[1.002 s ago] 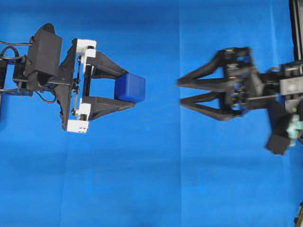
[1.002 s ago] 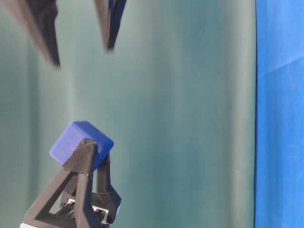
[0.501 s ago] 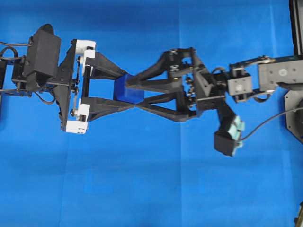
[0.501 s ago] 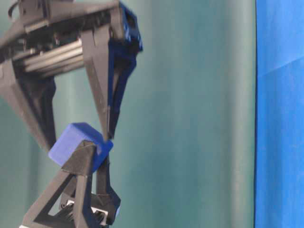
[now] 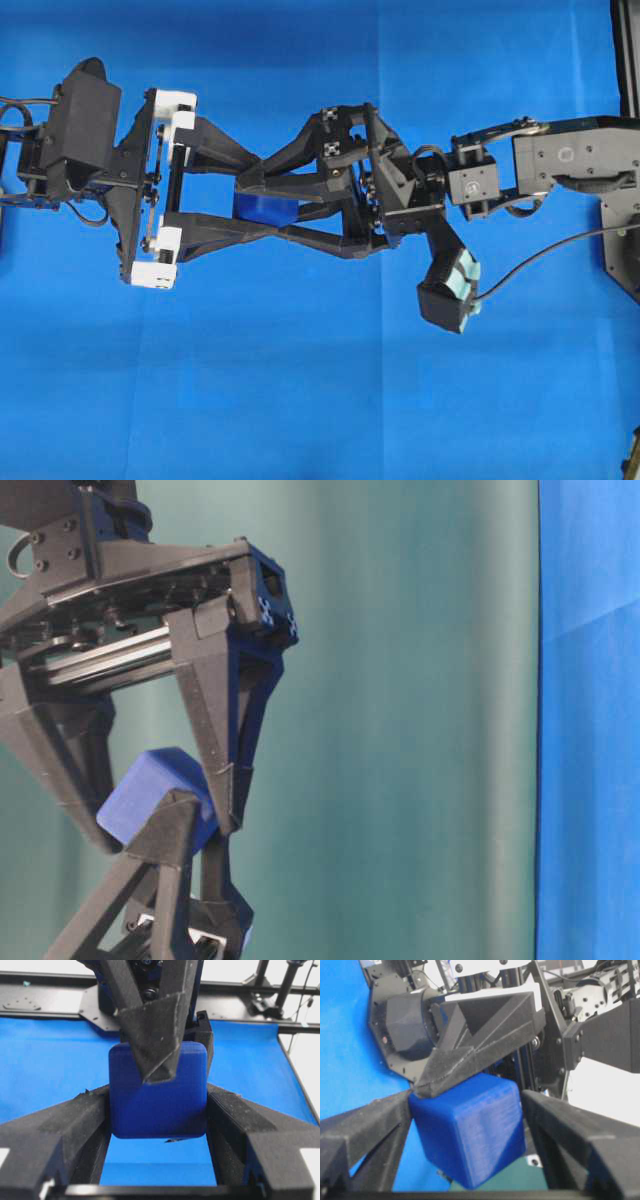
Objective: Handover the blue block to the right arm after grasping it with the left arm, then place it in the designated position.
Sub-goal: 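Close the right gripper on the cube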
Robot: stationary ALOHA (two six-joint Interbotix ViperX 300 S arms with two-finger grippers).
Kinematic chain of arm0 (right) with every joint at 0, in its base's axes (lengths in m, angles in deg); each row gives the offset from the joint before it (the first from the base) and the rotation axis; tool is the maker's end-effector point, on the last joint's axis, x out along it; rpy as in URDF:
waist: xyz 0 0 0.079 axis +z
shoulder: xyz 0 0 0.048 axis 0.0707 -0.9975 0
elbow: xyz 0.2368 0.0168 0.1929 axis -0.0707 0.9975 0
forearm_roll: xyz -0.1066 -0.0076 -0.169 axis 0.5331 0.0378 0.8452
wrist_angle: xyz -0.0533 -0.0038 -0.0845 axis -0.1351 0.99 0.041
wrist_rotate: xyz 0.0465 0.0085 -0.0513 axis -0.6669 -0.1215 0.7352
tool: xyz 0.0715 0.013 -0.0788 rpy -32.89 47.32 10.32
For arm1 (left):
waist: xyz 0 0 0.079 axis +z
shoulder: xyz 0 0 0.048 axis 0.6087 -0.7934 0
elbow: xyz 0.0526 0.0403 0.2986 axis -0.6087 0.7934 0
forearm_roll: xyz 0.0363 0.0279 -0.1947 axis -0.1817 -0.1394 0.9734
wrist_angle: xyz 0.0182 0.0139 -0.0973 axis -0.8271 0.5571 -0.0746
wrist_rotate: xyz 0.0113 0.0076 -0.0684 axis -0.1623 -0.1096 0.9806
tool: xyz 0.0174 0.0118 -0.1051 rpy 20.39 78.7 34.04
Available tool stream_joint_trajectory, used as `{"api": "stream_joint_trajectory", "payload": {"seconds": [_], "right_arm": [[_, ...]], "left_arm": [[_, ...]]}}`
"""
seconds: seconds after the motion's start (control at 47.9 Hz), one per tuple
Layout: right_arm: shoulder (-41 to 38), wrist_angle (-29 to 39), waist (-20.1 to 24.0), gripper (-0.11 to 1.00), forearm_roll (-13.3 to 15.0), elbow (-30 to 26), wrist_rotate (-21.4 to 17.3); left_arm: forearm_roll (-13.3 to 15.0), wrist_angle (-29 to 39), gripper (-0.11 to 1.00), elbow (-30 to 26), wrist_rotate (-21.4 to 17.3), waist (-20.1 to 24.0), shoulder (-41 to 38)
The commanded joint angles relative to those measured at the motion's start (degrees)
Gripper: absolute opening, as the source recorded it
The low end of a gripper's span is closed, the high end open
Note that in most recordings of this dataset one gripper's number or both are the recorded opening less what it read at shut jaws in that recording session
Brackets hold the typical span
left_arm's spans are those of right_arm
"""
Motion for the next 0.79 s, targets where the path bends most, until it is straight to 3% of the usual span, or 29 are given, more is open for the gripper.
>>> {"api": "stream_joint_trajectory", "payload": {"seconds": [0.0,0.084,0.772], "right_arm": [[1.23,1.32,0.18,0.70,-0.18,-1.32,-0.18],[1.49,2.29,0.18,0.50,-0.26,-1.67,-0.26],[1.58,3.60,0.18,0.49,-0.44,-2.02,-3.34]], "left_arm": [[0.09,-0.26,0.49,-0.53,0.00,-0.70,1.05],[0.09,-0.26,0.49,-0.44,-0.09,-0.97,1.05],[0.09,0.09,0.49,-0.79,-0.35,-1.23,0.70]]}}
